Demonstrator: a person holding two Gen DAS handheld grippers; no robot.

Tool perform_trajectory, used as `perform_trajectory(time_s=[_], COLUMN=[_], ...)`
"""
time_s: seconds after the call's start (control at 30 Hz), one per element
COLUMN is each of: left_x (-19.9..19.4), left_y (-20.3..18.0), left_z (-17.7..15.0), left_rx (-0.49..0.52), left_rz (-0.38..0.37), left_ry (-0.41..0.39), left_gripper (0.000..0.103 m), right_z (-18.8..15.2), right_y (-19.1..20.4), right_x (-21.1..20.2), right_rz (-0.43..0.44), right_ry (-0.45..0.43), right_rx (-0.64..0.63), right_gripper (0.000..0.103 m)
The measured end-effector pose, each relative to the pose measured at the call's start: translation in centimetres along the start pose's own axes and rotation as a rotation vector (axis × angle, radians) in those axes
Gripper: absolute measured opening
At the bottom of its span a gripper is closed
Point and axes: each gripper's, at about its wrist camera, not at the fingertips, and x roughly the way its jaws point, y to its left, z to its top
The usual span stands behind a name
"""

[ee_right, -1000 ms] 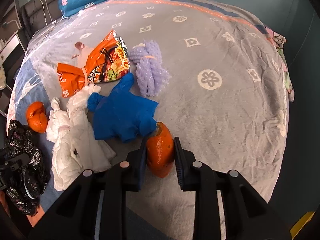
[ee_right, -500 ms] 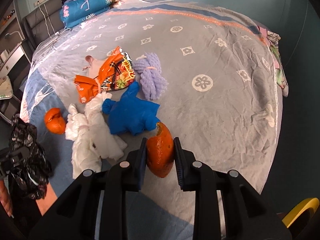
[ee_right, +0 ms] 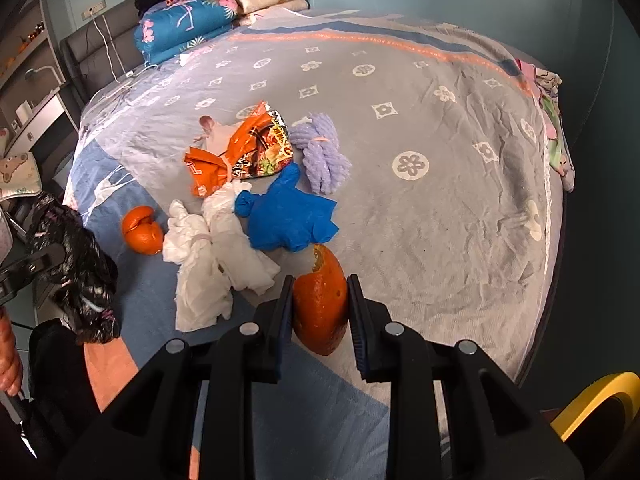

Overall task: Collect trash
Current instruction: 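Grasp the black plastic bag with the left tool while the right tool grasps an orange peel, then lift the black bag with the left tool while the right tool holds the orange peel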

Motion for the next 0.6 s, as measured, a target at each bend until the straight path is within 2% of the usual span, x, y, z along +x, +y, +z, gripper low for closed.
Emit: perform_trajectory(time_s=[0.17, 0.27, 0.33, 0.37, 0.4, 0.43, 0.47, 0.6], left_x=[-1.6, -2.8, -3.6, -4.1, -4.4, -4.5, -4.3, -3.0], left_y=[0.1, -0.2, -0.4, -0.5, -0.6, -1.0, -1.2, -0.9], left_z=[0.4, 0.8, 1.1, 1.2, 1.3, 1.4, 1.6, 1.4], left_rx=[-0.018, 0.004, 0.017, 0.023, 0.035, 0.062, 0.083, 0.079], left_rz=[-0.034, -0.040, -0.037, -0.034, -0.028, -0.004, 0.021, 0.045], left_ry=[-0.032, -0.070, -0.096, -0.111, -0.122, -0.123, -0.108, -0.068], left_gripper=[0.041, 0.045, 0.054, 0.054, 0.046, 0.017, 0.008, 0.006], right_z=[-0.3, -0.5, -0.7, -0.8, -0.9, -1.0, -1.1, -1.5], right_y=[0.2, 0.3, 0.4, 0.4, 0.5, 0.6, 0.5, 0.6], right_x=[-1.2, -1.9, -2.1, -2.3, -2.4, -2.5, -2.6, -2.9], right_rz=[0.018, 0.024, 0.028, 0.030, 0.030, 0.031, 0.034, 0.047], right_ry=[-0.013, -0.022, -0.025, -0.027, -0.029, -0.031, -0.031, -0.033], right_rx=[-0.001, -0.007, -0.006, -0.006, -0.008, -0.010, -0.008, -0.002], right_gripper=[0.025, 0.025, 0.025, 0.025, 0.025, 0.025, 0.025, 0.025])
